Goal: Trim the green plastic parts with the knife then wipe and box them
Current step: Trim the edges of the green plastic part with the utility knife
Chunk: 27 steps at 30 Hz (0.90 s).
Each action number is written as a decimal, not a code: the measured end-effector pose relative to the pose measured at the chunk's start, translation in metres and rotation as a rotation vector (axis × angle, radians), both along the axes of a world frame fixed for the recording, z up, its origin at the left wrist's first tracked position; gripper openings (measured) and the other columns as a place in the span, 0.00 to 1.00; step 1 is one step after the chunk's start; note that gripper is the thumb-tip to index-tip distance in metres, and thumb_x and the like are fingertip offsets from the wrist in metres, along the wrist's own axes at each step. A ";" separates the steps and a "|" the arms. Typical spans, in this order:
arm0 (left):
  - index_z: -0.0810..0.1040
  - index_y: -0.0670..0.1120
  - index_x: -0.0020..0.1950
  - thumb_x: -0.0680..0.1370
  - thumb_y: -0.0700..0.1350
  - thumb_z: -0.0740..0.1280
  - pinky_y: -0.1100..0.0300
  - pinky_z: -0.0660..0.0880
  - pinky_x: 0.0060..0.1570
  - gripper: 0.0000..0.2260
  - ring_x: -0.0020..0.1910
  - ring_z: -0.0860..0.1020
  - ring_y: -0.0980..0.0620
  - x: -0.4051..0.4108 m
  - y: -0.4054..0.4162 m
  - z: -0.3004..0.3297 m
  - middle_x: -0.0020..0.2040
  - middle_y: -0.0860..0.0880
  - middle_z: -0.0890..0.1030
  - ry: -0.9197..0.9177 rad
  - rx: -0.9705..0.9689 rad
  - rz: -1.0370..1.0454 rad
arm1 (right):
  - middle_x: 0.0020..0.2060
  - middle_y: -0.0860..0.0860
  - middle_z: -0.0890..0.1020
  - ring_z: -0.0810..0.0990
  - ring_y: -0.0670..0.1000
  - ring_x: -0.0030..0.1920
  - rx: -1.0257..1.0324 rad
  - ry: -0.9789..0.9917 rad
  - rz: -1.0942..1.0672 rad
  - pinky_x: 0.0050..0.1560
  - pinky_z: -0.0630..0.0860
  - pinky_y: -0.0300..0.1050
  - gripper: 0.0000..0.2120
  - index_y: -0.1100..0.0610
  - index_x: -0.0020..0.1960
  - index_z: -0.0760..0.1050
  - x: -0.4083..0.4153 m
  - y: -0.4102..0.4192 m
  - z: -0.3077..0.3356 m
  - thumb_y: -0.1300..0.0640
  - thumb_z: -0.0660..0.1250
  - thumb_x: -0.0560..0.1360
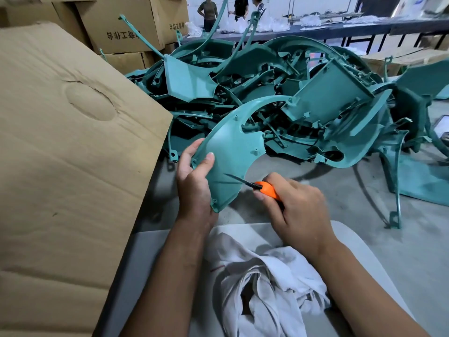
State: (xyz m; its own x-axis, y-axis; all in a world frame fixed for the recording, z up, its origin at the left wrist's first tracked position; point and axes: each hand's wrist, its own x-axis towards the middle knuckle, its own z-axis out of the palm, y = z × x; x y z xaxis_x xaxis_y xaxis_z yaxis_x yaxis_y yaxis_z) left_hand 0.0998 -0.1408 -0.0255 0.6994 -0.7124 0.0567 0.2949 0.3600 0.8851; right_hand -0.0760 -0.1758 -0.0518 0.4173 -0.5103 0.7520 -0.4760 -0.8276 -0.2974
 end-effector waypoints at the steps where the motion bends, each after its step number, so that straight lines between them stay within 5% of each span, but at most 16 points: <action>1: 0.78 0.45 0.67 0.81 0.36 0.65 0.40 0.78 0.62 0.15 0.62 0.81 0.37 0.001 0.000 0.000 0.62 0.40 0.83 0.023 -0.004 -0.027 | 0.32 0.41 0.67 0.64 0.47 0.29 0.013 -0.029 -0.028 0.30 0.63 0.45 0.17 0.54 0.45 0.74 -0.001 -0.001 0.001 0.43 0.58 0.84; 3: 0.78 0.45 0.68 0.81 0.37 0.65 0.39 0.78 0.62 0.15 0.62 0.80 0.34 0.004 0.000 0.000 0.63 0.40 0.82 0.054 -0.001 -0.063 | 0.30 0.42 0.67 0.68 0.49 0.28 0.024 -0.090 -0.076 0.29 0.65 0.45 0.16 0.54 0.44 0.71 -0.006 -0.004 0.001 0.44 0.58 0.85; 7: 0.79 0.49 0.67 0.81 0.39 0.65 0.59 0.80 0.39 0.15 0.48 0.83 0.49 0.010 0.005 0.002 0.58 0.47 0.85 0.066 0.002 -0.106 | 0.28 0.43 0.65 0.64 0.47 0.25 0.059 -0.227 -0.193 0.28 0.59 0.43 0.14 0.51 0.43 0.64 -0.013 -0.010 0.003 0.48 0.59 0.86; 12: 0.78 0.47 0.66 0.80 0.37 0.66 0.44 0.81 0.53 0.15 0.56 0.84 0.43 0.010 0.005 0.003 0.56 0.48 0.86 0.067 -0.060 0.051 | 0.28 0.42 0.63 0.67 0.45 0.27 0.081 -0.344 -0.161 0.30 0.59 0.33 0.16 0.50 0.41 0.62 -0.019 -0.013 0.004 0.51 0.59 0.86; 16: 0.74 0.45 0.65 0.79 0.35 0.70 0.57 0.81 0.39 0.16 0.46 0.85 0.53 0.008 0.004 0.003 0.51 0.52 0.85 0.088 -0.119 0.119 | 0.28 0.41 0.64 0.66 0.47 0.28 0.099 -0.188 -0.001 0.32 0.59 0.35 0.13 0.49 0.43 0.64 -0.009 -0.004 0.003 0.47 0.60 0.85; 20: 0.73 0.44 0.65 0.78 0.35 0.71 0.54 0.82 0.44 0.17 0.47 0.85 0.52 0.009 0.003 0.003 0.48 0.53 0.86 0.043 -0.141 0.136 | 0.28 0.42 0.65 0.68 0.51 0.29 0.159 -0.071 0.013 0.31 0.67 0.51 0.16 0.55 0.43 0.69 -0.001 -0.002 -0.002 0.45 0.60 0.84; 27: 0.74 0.44 0.61 0.78 0.35 0.72 0.52 0.83 0.48 0.15 0.48 0.85 0.52 0.009 0.001 0.002 0.46 0.56 0.86 0.001 -0.163 0.191 | 0.28 0.43 0.65 0.68 0.48 0.28 0.172 -0.087 0.101 0.30 0.66 0.51 0.16 0.54 0.43 0.69 -0.006 -0.001 -0.003 0.45 0.60 0.85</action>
State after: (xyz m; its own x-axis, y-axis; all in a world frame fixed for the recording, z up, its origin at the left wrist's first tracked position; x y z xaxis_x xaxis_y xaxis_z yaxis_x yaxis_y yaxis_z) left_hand 0.1084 -0.1403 -0.0235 0.8207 -0.5488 0.1592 0.2089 0.5475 0.8103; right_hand -0.0822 -0.1769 -0.0543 0.4097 -0.5934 0.6928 -0.3599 -0.8030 -0.4750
